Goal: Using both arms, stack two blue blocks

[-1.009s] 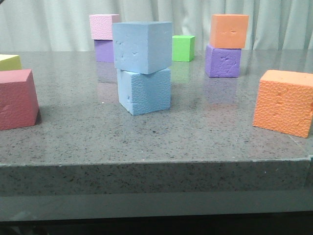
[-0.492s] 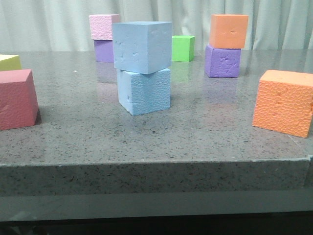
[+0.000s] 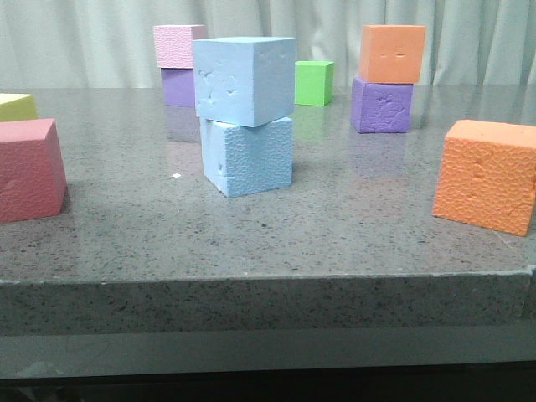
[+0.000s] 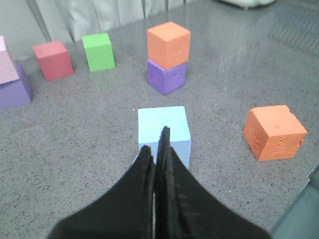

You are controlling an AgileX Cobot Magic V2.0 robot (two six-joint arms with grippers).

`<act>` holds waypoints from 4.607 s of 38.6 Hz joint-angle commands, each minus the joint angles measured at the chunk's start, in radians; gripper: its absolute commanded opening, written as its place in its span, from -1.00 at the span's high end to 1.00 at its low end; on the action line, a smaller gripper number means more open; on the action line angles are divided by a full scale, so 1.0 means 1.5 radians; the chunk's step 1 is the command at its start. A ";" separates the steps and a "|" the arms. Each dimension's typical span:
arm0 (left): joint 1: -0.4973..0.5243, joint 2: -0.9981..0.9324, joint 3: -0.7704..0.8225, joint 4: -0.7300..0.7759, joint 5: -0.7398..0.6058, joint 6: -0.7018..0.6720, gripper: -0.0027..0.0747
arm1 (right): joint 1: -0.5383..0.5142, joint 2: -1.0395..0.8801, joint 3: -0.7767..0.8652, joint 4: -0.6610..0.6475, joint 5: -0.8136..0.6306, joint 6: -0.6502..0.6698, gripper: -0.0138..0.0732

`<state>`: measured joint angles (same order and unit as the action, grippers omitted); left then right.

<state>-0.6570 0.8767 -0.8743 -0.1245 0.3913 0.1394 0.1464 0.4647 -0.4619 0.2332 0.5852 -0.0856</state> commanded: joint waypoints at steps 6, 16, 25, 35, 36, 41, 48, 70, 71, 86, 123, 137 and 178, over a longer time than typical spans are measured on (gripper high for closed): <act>-0.005 -0.184 0.152 -0.012 -0.117 -0.001 0.98 | -0.003 0.003 -0.019 0.001 -0.046 -0.007 0.85; -0.005 -0.379 0.249 -0.017 -0.096 -0.005 0.98 | -0.003 0.003 -0.019 0.001 -0.046 -0.007 0.85; -0.005 -0.445 0.280 -0.017 -0.093 -0.005 0.98 | -0.003 0.003 -0.019 0.001 -0.046 -0.007 0.85; -0.005 -0.445 0.283 -0.017 -0.087 -0.005 0.98 | -0.003 0.003 -0.019 0.001 -0.046 -0.007 0.85; -0.005 -0.445 0.283 -0.017 -0.087 -0.005 0.98 | -0.003 0.003 -0.019 0.001 -0.046 -0.007 0.85; -0.005 -0.445 0.283 -0.017 -0.087 -0.005 0.98 | -0.003 0.003 -0.019 0.001 -0.046 -0.007 0.85; -0.005 -0.445 0.283 -0.017 -0.087 -0.005 0.98 | -0.003 0.003 -0.019 0.001 -0.046 -0.007 0.85; 0.021 -0.449 0.378 0.148 -0.188 -0.164 0.98 | -0.003 0.003 -0.019 0.001 -0.046 -0.007 0.85; 0.031 -0.454 0.386 0.145 -0.188 -0.164 0.98 | -0.003 0.003 -0.019 0.001 -0.046 -0.007 0.85; 0.268 -0.564 0.495 0.106 -0.186 -0.162 0.98 | -0.003 0.003 -0.019 0.001 -0.046 -0.007 0.85; 0.453 -0.600 0.589 0.088 -0.202 -0.162 0.98 | -0.003 0.003 -0.019 0.001 -0.044 -0.007 0.85; 0.453 -0.600 0.589 0.088 -0.202 -0.162 0.98 | -0.003 0.003 -0.019 0.001 -0.044 -0.007 0.85; 0.453 -0.600 0.589 0.088 -0.202 -0.162 0.98 | -0.084 -0.282 0.322 -0.097 -0.334 -0.007 0.85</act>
<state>0.0212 -0.0050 0.0056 0.0151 0.1701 -0.0948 0.0256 0.0650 0.0221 0.0960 0.1454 -0.0856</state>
